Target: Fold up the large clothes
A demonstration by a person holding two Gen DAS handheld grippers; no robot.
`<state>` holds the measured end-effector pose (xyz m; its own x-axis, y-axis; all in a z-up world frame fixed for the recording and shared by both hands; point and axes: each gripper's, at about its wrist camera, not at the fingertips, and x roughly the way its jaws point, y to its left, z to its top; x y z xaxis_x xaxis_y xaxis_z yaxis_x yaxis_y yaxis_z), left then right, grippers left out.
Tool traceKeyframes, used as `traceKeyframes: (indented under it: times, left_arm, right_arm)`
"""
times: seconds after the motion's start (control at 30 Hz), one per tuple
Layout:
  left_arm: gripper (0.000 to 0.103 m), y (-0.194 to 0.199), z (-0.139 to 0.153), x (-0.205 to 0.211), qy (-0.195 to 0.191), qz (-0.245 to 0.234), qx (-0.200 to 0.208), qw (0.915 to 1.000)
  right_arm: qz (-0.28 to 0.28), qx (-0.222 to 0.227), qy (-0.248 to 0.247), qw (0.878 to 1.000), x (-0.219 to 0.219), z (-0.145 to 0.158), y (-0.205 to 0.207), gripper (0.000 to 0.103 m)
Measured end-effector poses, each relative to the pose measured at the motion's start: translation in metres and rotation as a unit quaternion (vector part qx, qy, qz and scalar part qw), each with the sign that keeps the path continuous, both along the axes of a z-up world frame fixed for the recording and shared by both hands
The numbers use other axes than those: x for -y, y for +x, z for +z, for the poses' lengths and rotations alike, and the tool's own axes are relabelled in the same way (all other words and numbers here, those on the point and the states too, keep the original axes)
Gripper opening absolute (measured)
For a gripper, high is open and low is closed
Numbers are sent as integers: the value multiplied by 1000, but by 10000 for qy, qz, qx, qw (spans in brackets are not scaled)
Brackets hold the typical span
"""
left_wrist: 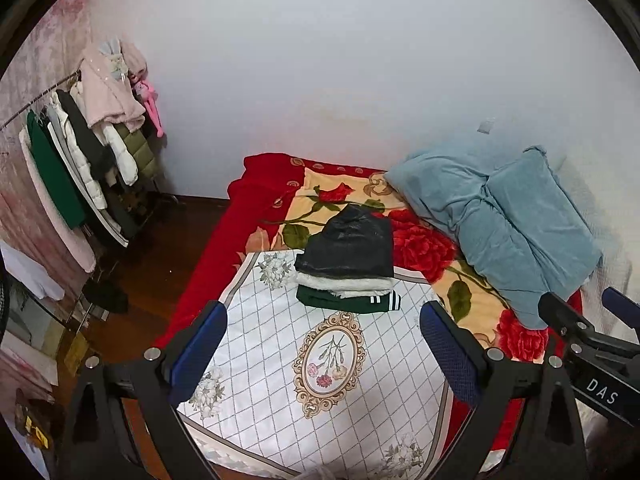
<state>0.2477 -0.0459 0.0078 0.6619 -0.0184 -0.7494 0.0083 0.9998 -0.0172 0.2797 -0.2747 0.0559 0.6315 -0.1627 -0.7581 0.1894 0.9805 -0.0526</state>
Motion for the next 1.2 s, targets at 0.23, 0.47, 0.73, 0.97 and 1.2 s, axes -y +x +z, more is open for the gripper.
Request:
traceKeyframes:
  times: [0.23,0.47,0.73,0.97,1.2]
  left_arm:
    - [98,-12,2,3,66,-32,43,10000]
    - [98,-21,4,5,80,13,74,9999]
    - [98,-25,7,5,116,61,104,9999]
    - [98,-23,10,3,130,87,123,9998]
    - [98,-23,13,3,161,93,146,9997]
  right_arm:
    - [13,11,-62,10000,4,9,-6,103]
    - [78,-11,-99,9999,8,14,-12,103]
    - [123,-7,-91,9999,13,19,-11,103]
    - [137,-23,-72,9999,15,21,-10,103]
    - [156,-27,-61,9999,16,20,-11,103]
